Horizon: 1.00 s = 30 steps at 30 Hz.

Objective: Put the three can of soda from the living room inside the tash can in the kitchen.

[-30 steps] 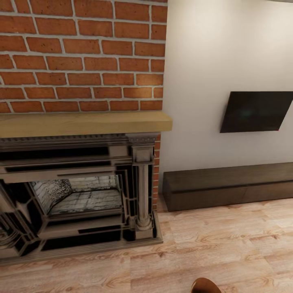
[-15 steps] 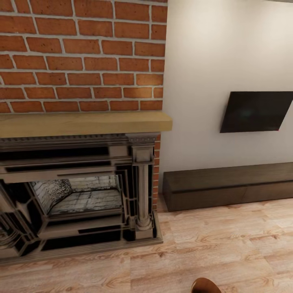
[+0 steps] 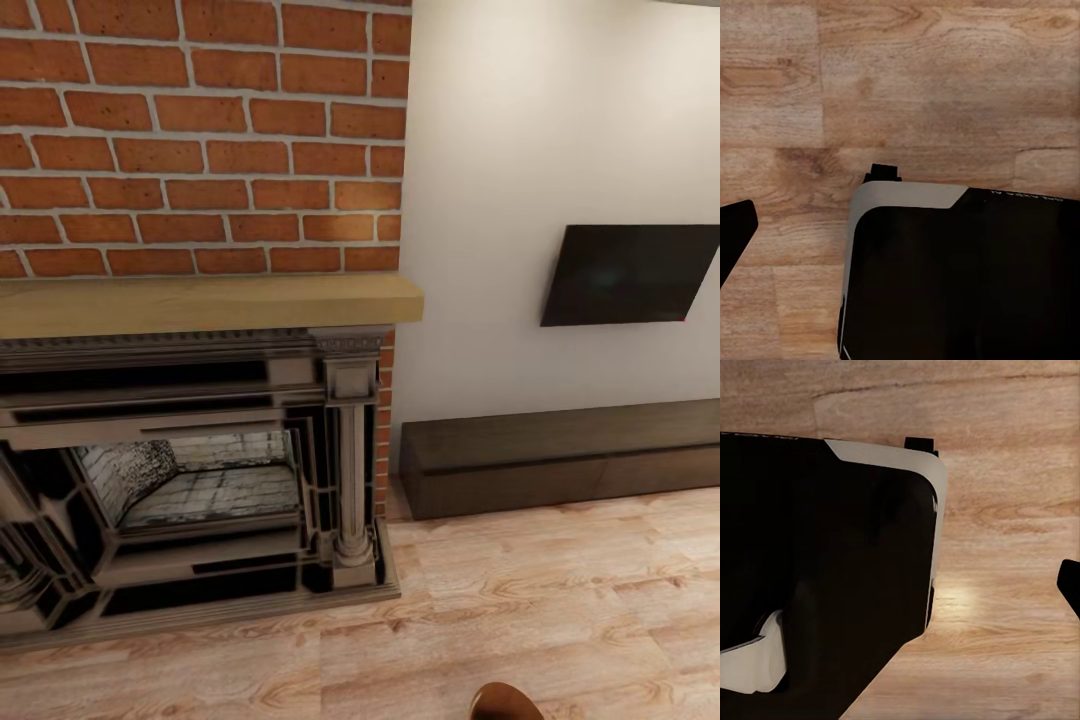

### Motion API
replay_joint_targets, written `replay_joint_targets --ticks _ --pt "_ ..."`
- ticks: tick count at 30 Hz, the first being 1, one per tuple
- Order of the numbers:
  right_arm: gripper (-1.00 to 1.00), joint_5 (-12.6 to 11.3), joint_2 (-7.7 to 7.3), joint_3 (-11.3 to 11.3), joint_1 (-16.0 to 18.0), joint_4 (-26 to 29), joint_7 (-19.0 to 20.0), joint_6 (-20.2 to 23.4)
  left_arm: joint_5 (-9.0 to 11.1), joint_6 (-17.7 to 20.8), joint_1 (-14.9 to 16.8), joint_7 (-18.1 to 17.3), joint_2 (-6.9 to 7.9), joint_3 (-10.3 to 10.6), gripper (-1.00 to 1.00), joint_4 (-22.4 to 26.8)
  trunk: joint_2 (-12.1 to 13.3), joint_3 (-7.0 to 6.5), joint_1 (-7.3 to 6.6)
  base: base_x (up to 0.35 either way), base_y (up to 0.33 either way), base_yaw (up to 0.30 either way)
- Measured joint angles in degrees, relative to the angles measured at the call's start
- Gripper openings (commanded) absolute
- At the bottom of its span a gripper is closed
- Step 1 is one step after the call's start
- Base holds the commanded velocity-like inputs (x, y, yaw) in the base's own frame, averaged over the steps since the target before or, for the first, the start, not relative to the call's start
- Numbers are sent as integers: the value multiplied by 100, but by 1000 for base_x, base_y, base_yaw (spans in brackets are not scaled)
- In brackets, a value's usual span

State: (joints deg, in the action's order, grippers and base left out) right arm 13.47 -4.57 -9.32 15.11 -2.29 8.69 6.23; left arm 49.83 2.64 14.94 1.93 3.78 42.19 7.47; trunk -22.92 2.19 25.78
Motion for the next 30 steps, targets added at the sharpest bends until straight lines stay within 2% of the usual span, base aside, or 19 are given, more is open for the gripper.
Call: replay_joint_targets --ticks 30 --pt "100 4 0 0 0 0 1 -1 0 0 0 0 0 0 100 0 0 0 0 0 0 0"
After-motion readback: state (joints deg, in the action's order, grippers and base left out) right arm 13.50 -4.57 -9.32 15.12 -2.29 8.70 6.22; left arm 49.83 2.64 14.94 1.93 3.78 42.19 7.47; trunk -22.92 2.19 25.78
